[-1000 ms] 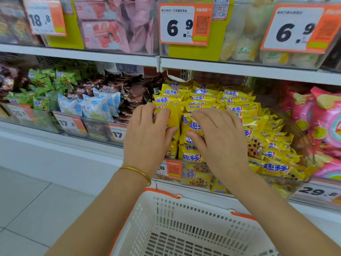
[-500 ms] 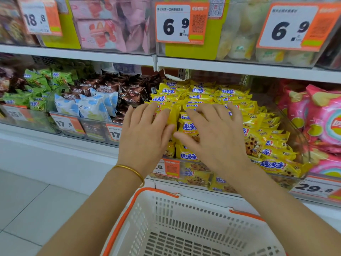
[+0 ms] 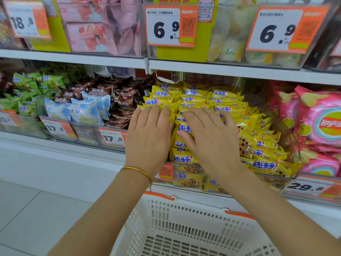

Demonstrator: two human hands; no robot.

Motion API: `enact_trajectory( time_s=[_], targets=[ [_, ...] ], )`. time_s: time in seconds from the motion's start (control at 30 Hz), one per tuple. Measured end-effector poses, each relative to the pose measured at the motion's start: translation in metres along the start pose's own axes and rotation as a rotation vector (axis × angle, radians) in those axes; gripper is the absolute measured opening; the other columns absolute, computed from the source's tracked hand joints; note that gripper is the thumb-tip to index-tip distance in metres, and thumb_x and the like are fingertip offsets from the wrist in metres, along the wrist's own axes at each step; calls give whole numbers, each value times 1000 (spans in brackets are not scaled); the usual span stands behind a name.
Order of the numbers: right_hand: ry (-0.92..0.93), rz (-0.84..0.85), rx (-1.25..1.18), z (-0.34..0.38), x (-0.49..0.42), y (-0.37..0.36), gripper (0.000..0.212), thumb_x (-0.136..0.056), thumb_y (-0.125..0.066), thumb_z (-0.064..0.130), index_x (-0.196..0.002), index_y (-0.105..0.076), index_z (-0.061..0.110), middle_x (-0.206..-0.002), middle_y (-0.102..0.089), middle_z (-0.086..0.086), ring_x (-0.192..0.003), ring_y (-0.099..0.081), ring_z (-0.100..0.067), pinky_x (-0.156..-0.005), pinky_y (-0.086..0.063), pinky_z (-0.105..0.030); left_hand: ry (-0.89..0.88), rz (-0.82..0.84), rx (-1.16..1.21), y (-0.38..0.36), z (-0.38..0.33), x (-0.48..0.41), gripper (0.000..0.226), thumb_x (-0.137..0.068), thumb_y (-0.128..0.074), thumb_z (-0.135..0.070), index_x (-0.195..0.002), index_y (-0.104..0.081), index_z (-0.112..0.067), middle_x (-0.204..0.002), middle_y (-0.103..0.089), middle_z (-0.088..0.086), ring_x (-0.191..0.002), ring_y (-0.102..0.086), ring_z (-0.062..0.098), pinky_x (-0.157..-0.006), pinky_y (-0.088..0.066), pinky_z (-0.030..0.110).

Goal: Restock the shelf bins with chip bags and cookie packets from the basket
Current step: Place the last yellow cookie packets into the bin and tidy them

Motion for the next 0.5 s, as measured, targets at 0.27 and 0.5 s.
enact_trajectory(
  time_s=[0.27, 0.5],
  targets=[
    [9, 97, -95, -1, 0, 5, 59, -91, -31, 58, -122, -60, 17, -126, -61, -1, -121, -54, -22, -101, -38, -49, -7, 70, 93, 6, 5, -4, 45, -97, -31, -33, -124, -58, -9, -125, -60, 9, -117, -55, 29, -108, -34, 46],
    [-30, 168, -68, -4, -2, 8, 70, -90, -25, 61, -130, -56, 12, -134, -57, -7, -128, -50, -23, -107, -33, -54, -25, 73, 96, 11, 3, -10, 49, -99, -28, -33, -128, -56, -5, -132, -56, 13, -126, -49, 29, -111, -29, 43]
  ],
)
Point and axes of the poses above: each hand's wrist, its own x-axis away from the middle knuckle, its own y-axis out of the back of the hand, z = x × y, the point moved 6 cm from there along -x, towards the middle knuckle
